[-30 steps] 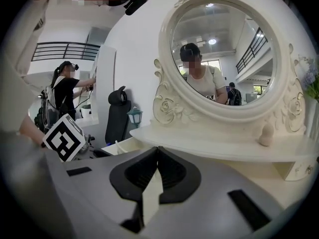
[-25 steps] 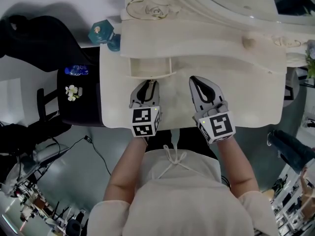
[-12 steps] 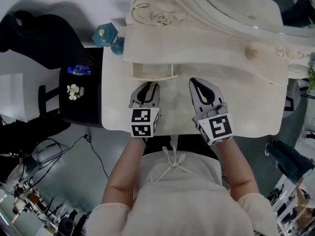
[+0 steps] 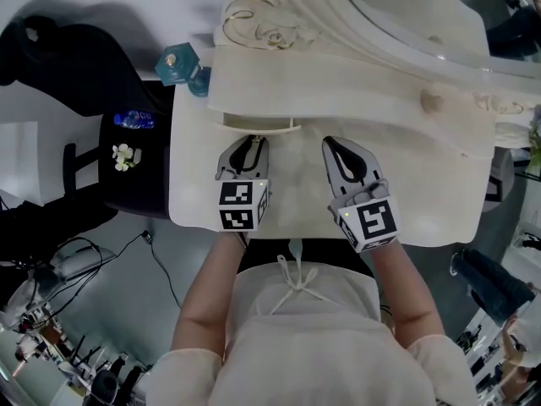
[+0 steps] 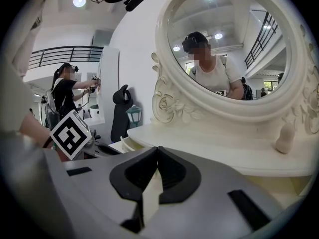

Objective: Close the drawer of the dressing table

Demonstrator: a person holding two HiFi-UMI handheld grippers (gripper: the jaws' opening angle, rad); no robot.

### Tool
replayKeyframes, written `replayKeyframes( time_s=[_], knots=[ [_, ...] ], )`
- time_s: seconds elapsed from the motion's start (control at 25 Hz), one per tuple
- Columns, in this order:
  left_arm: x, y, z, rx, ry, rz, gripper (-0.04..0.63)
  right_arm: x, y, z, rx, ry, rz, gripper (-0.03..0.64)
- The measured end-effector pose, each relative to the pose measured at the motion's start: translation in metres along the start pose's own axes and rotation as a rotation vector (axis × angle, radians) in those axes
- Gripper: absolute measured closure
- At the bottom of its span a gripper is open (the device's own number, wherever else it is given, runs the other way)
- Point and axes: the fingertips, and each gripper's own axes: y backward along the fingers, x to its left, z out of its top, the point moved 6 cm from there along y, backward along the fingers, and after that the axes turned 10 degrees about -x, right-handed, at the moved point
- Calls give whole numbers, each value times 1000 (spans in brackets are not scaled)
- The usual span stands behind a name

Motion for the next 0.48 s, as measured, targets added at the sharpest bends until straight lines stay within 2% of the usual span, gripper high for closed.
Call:
replayKeyframes(
  time_s=[0.48],
  knots=[
    [9, -23, 15, -15, -3, 18, 491, -10, -11, -1, 16, -9, 9, 611]
  ],
)
